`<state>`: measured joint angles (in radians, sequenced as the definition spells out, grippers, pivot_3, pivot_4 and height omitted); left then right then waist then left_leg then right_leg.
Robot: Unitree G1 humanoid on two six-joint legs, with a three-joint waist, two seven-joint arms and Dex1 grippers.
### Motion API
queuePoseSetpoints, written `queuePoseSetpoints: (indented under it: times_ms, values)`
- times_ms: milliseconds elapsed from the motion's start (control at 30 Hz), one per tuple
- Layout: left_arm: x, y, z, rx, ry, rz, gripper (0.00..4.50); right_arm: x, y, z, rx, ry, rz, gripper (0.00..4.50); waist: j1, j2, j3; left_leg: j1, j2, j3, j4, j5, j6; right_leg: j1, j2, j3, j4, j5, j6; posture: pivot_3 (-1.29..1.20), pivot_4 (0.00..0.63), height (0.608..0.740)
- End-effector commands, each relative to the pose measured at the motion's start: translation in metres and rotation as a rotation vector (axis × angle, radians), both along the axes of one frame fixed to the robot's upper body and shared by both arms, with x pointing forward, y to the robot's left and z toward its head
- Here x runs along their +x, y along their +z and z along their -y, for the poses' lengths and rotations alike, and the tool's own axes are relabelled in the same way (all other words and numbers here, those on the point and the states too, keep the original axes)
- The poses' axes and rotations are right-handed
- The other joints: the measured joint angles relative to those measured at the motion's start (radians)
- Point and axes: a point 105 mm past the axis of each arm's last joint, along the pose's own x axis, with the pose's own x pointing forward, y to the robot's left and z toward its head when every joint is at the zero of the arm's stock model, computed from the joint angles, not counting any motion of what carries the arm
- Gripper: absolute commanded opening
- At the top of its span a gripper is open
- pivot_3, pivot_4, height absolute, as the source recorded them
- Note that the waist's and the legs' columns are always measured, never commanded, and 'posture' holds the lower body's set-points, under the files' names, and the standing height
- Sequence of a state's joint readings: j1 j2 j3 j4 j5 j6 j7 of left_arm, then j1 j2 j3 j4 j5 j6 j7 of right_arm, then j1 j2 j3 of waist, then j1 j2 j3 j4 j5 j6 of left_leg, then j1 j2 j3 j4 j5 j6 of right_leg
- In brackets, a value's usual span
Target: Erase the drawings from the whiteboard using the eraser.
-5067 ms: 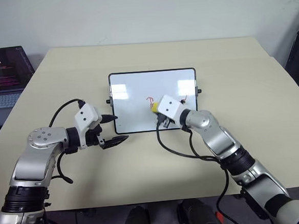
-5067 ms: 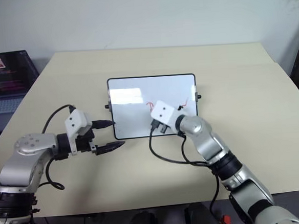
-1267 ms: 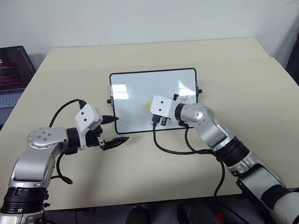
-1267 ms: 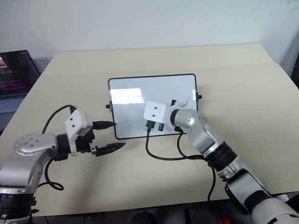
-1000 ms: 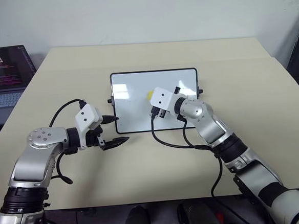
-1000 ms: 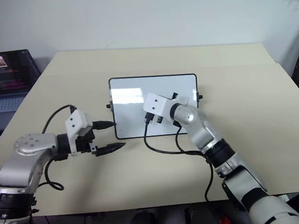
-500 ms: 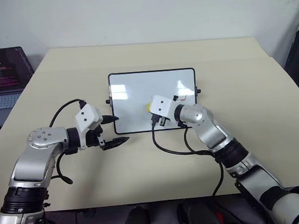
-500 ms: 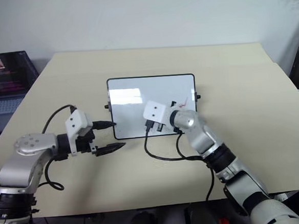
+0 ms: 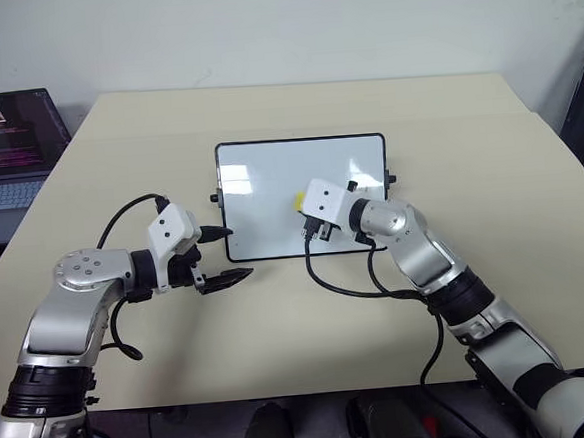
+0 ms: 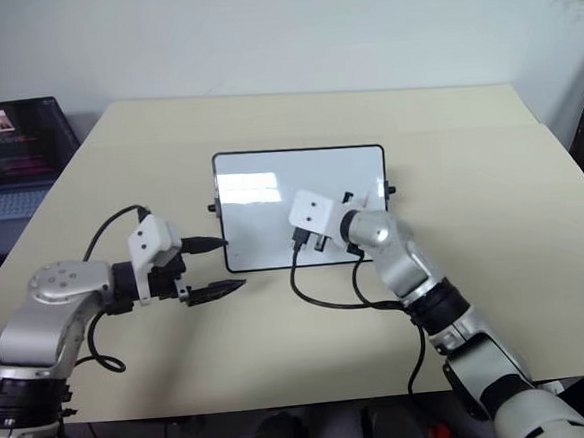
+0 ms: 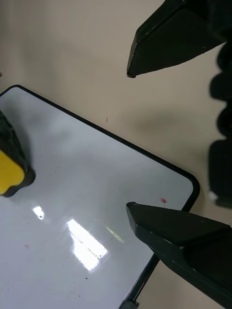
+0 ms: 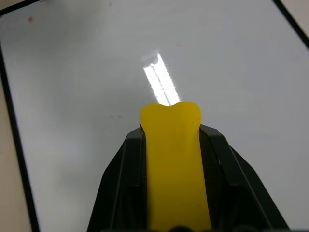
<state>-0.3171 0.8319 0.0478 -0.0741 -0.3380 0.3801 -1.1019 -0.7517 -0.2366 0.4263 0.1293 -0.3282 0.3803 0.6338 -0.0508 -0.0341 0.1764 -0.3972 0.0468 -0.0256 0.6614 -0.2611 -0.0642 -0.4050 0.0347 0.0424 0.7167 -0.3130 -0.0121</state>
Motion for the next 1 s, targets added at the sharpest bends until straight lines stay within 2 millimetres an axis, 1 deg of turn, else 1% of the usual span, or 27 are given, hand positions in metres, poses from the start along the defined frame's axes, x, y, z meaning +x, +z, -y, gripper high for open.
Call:
queuePoseSetpoints:
  times_ms: [33,100,200,267,333,433,533,567,667,733,800,933,1000]
  values:
    - [0.0,0.013,0.006,-0.008,-0.033,0.057,4.5,-0.001,-0.007,0.006,0.016,-0.029,-0.047,1.11,0.0,0.0,0.0,0.0,0.0,0.0,0.0,0.0,0.0,0.0,0.0,0.0,0.0,0.0,0.0,0.0,0.15,0.74]
    - [0.001,0.013,0.008,-0.01,-0.039,0.057,4.5,-0.002,0.004,0.003,0.093,-0.031,-0.039,1.11,0.0,0.0,0.0,0.0,0.0,0.0,0.0,0.0,0.0,0.0,0.0,0.0,0.0,0.0,0.0,0.0,0.15,0.74]
    - [0.001,0.013,0.01,-0.012,-0.047,0.056,4.5,-0.013,0.023,0.0,0.25,-0.006,-0.084,1.11,0.0,0.0,0.0,-0.001,0.0,0.0,0.0,0.0,0.0,0.0,0.0,0.0,0.0,0.0,0.0,0.0,0.15,0.74]
    - [0.001,0.013,0.011,-0.013,-0.051,0.055,4.5,-0.023,0.029,0.002,0.31,0.009,-0.111,1.11,0.001,0.0,0.0,-0.002,0.0,0.0,0.0,0.0,0.0,-0.001,0.0,0.0,-0.001,0.0,0.0,0.0,0.15,0.74]
    - [0.001,0.013,0.012,-0.016,-0.055,0.057,4.5,-0.034,0.031,0.01,0.339,0.009,-0.128,1.11,0.003,0.0,0.0,-0.003,0.0,-0.001,-0.001,0.0,0.0,-0.001,0.0,0.0,-0.002,0.0,0.0,0.0,0.15,0.74]
    - [0.0,0.014,0.015,-0.019,-0.065,0.061,4.5,-0.052,0.029,0.022,0.375,0.0,-0.163,1.11,0.006,0.0,0.0,-0.003,0.0,-0.001,-0.001,0.0,0.0,-0.001,0.0,0.0,-0.004,0.0,0.0,0.0,0.15,0.74]
    - [-0.001,0.015,0.02,-0.025,-0.084,0.074,4.5,-0.07,0.016,0.039,0.375,-0.035,-0.21,1.11,0.01,0.0,0.0,-0.003,0.0,-0.001,-0.001,0.0,0.0,-0.001,0.0,0.0,-0.004,-0.001,0.001,0.0,0.15,0.74]
    - [-0.002,0.016,0.023,-0.029,-0.096,0.075,4.5,-0.076,0.009,0.047,0.374,-0.06,-0.231,1.11,0.011,0.0,0.0,-0.003,0.0,-0.001,-0.001,0.0,0.0,-0.001,0.0,0.0,-0.004,-0.001,0.001,0.0,0.15,0.74]
    - [-0.004,0.017,0.033,-0.04,-0.138,0.072,4.5,-0.089,-0.007,0.067,0.371,-0.127,-0.283,1.11,0.015,0.0,0.0,-0.003,0.0,0.0,-0.001,0.0,0.0,-0.001,0.0,0.0,-0.004,-0.001,0.001,0.0,0.15,0.74]
    - [-0.004,0.018,0.04,-0.047,-0.164,0.072,4.5,-0.092,-0.013,0.075,0.366,-0.166,-0.294,1.11,0.015,0.0,0.0,-0.003,-0.001,0.001,-0.001,0.0,0.0,-0.001,0.0,0.0,-0.003,-0.001,0.002,0.0,0.15,0.74]
    - [-0.002,0.019,0.046,-0.054,-0.185,0.077,4.5,-0.093,-0.014,0.08,0.377,-0.2,-0.287,1.11,0.013,0.0,0.0,-0.002,-0.001,0.001,-0.001,0.0,0.0,-0.001,0.001,0.001,-0.003,-0.003,0.005,0.0,0.15,0.74]
    - [0.001,0.021,0.055,-0.062,-0.218,0.084,4.5,-0.087,-0.006,0.087,0.411,-0.252,-0.228,1.11,0.011,0.0,0.0,-0.002,-0.001,0.001,0.0,0.0,0.0,-0.001,0.003,0.001,-0.003,-0.003,0.005,0.0,0.15,0.74]
    - [0.001,0.021,0.058,-0.064,-0.229,0.087,4.5,-0.078,0.003,0.09,0.424,-0.281,-0.159,1.11,0.011,0.0,0.0,-0.002,-0.001,0.001,-0.001,0.0,0.0,-0.001,0.004,0.001,-0.003,-0.003,0.005,0.0,0.15,0.74]
